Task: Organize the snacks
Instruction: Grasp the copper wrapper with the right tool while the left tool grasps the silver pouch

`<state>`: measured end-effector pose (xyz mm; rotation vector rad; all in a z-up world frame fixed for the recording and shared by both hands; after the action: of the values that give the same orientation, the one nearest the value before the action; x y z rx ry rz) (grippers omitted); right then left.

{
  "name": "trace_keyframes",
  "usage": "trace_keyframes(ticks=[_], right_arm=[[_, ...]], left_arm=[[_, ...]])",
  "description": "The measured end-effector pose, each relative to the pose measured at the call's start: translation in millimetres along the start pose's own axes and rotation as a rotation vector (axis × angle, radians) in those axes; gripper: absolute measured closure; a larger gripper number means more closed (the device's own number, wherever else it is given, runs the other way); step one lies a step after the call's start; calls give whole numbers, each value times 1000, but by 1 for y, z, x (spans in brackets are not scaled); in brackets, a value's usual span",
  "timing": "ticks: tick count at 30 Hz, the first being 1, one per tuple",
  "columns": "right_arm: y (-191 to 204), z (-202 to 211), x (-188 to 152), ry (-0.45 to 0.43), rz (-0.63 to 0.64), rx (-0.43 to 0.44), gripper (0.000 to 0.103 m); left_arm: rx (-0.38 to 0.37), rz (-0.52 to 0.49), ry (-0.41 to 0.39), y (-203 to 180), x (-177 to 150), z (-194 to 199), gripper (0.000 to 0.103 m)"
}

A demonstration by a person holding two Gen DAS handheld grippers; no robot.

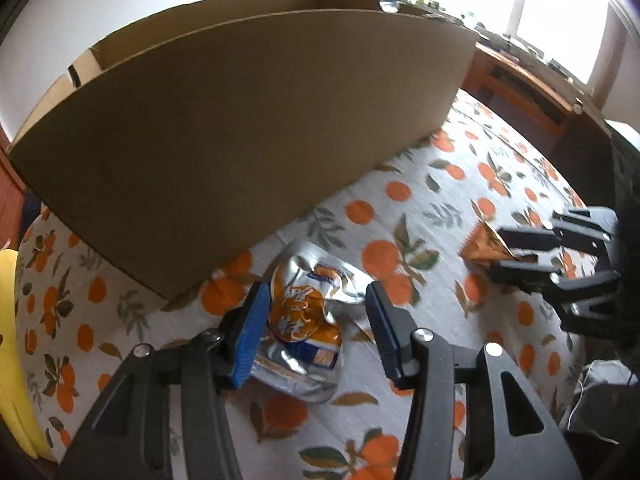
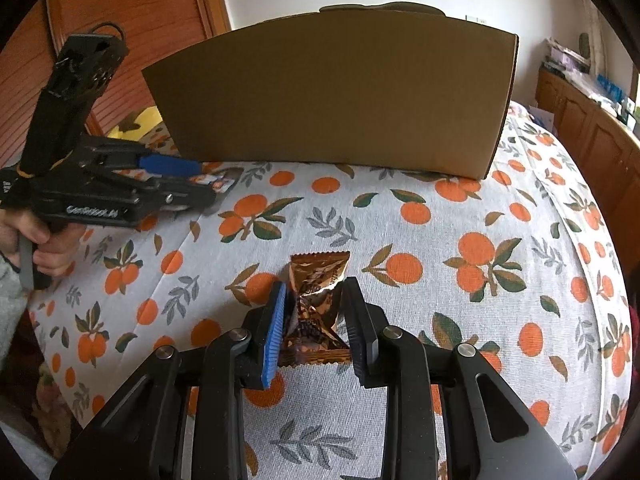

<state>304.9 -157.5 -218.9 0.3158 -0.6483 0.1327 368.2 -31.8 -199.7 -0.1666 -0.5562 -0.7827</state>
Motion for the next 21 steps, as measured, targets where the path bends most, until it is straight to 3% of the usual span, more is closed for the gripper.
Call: trace_keyframes(ticks=[4, 8, 21], right_arm=[[0, 0, 0, 0, -4, 3, 76], [0, 0, 0, 1, -7, 9, 76], [0, 1, 0, 1, -9, 12, 76]], left_arm=[[4, -25, 30, -9, -7, 3, 53], [57, -67, 62, -15, -13, 1, 52], [106, 1, 73, 0, -3, -3, 49]])
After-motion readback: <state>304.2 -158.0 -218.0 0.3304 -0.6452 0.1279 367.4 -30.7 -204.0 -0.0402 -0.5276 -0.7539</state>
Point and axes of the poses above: each gripper's, at about its wrist camera, not at the fingertips, and z roughly against the way its jaws point, y to its left, x to its top, the point moved 8 cm from there along -z, roughly the way its jaws point, and after that the axes turned 11 degrees about -z, right-handed, at the moved point
